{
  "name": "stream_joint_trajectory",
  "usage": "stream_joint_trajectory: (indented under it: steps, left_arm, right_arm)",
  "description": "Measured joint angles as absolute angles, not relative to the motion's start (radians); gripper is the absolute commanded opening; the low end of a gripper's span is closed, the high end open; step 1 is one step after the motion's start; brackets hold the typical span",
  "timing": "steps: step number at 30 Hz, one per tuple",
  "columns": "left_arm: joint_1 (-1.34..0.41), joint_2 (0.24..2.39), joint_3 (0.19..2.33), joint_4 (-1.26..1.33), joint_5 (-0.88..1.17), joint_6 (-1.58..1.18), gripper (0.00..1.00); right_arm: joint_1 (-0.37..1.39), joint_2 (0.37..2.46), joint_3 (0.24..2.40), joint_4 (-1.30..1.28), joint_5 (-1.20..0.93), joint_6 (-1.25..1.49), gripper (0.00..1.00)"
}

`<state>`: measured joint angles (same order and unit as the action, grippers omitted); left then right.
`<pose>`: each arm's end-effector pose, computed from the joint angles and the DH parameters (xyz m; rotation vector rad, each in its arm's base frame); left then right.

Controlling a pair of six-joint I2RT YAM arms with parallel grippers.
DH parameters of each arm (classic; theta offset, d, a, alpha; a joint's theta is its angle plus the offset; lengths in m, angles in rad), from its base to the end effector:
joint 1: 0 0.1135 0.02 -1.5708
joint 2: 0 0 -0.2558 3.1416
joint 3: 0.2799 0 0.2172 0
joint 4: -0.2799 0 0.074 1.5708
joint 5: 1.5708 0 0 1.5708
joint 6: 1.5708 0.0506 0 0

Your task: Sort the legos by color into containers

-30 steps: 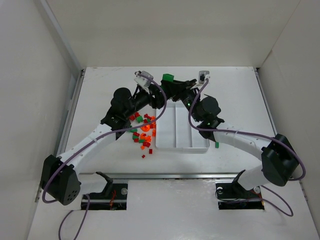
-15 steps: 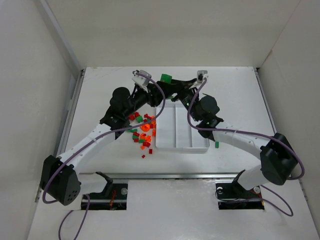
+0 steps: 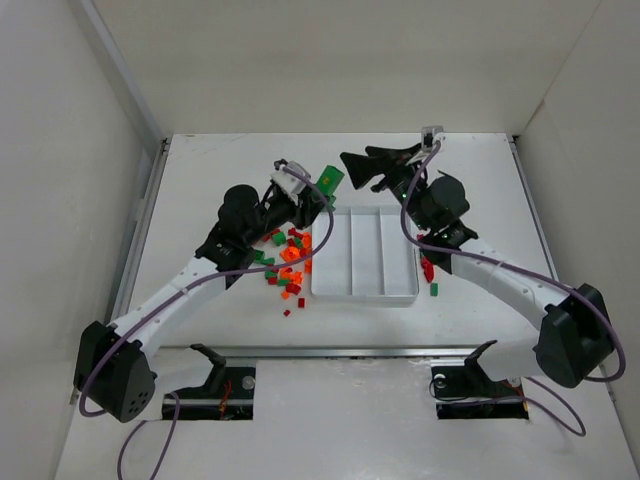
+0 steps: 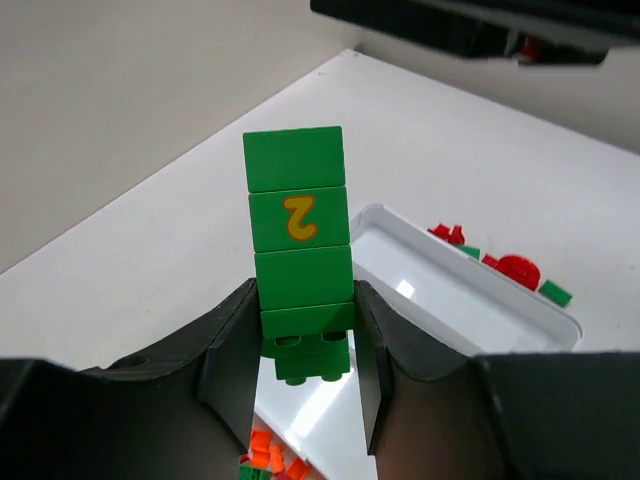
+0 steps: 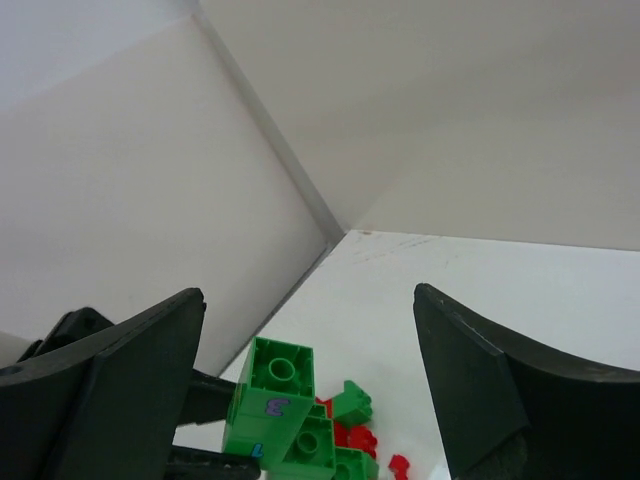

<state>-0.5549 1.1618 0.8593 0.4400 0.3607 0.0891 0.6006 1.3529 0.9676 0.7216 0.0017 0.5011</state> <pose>0.2079 -0.1499 0.3599 0.7429 1.2728 -0.6381 0.2462 0.1685 0.3815 -0.0627 1.2902 0.9517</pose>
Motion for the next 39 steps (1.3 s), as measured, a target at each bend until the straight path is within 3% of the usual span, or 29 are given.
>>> stream_joint_trajectory:
  steps: [6,9,12,24,27,32,38,39]
  left_arm:
    - [-0.555,1.156,0.843,0.377,0.427,0.234,0.0]
    - [-0.555,1.152,0.843,0.348,0.456,0.31,0.0]
    - [-0.555,1.147,0.842,0.329,0.481,0.378,0.0]
    - [-0.555,1.135,0.834,0.29,0.516,0.494,0.0]
    - [-0.555,1.135,0.83,0.289,0.522,0.503,0.0]
    - [-0.554,1.135,0.825,0.276,0.517,0.519,0.0]
    - [-0.552,1.135,0.819,0.264,0.502,0.538,0.0]
    - [-0.552,1.135,0.818,0.264,0.5,0.54,0.0]
  right_arm:
    - [0.472,1.348,1.012,0.573,-0.304,0.445,0.91]
    - [0.424,1.415,1.171,0.376,-0.51,0.342,0.94]
    - [0.418,1.462,1.276,0.224,-0.659,0.258,0.91]
    - [0.418,1.515,1.278,0.033,-0.868,0.175,0.83]
    - [0.418,1.53,1.278,0.029,-0.886,0.173,0.74]
    - [0.422,1.559,1.28,0.027,-0.934,0.181,0.51]
    - [0.431,1.585,1.294,0.025,-0.958,0.197,0.37]
    - [0.431,1.587,1.296,0.025,-0.96,0.199,0.3]
